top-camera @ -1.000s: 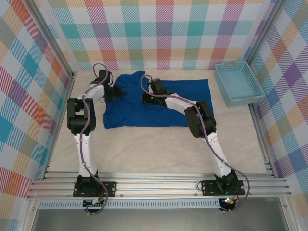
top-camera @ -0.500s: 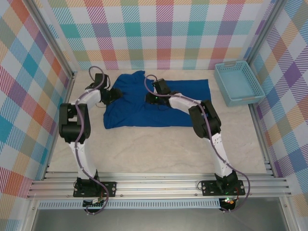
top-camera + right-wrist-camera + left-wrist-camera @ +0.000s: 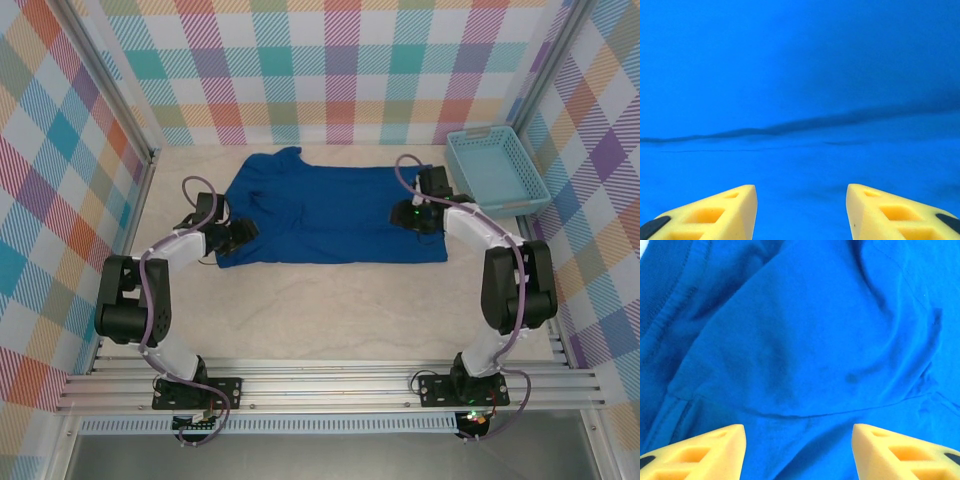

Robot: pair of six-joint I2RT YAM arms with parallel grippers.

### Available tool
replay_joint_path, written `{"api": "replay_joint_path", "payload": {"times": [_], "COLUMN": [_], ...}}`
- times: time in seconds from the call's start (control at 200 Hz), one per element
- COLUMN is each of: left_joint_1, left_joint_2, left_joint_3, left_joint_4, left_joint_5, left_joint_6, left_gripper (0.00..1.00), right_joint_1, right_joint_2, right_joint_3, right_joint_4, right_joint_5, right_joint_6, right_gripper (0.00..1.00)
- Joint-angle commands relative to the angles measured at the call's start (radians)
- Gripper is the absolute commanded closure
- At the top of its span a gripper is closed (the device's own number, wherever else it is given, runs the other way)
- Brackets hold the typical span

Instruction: Fold the inside-out t-shirt

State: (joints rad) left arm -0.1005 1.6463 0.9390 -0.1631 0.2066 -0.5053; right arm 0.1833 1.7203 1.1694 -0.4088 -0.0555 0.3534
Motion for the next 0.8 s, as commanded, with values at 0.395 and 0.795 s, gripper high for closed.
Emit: {"api": "replay_joint_path", "payload": {"times": [0.395,0.795], "left_joint_1": [0.007,-0.050], "left_joint_2": [0.005,-0.440], "left_joint_3": [-0.128,-0.453], "left_joint_4": [-0.016,-0.185], "left_joint_5": [-0.025,-0.014], "left_joint_6": [-0.015,-0.159], "left_gripper": [0.43,0.42], "right_joint_1": [-0.152,-0.156], "right_joint_2": [0.118,-0.218], "right_joint_3": [-0.083,-0.339], "right_joint_4": [-0.276,-0.367], "right_joint_5": [0.030,0.078], "right_joint_6": [-0.009,0.056], "right_gripper": [0.56,0.61]}}
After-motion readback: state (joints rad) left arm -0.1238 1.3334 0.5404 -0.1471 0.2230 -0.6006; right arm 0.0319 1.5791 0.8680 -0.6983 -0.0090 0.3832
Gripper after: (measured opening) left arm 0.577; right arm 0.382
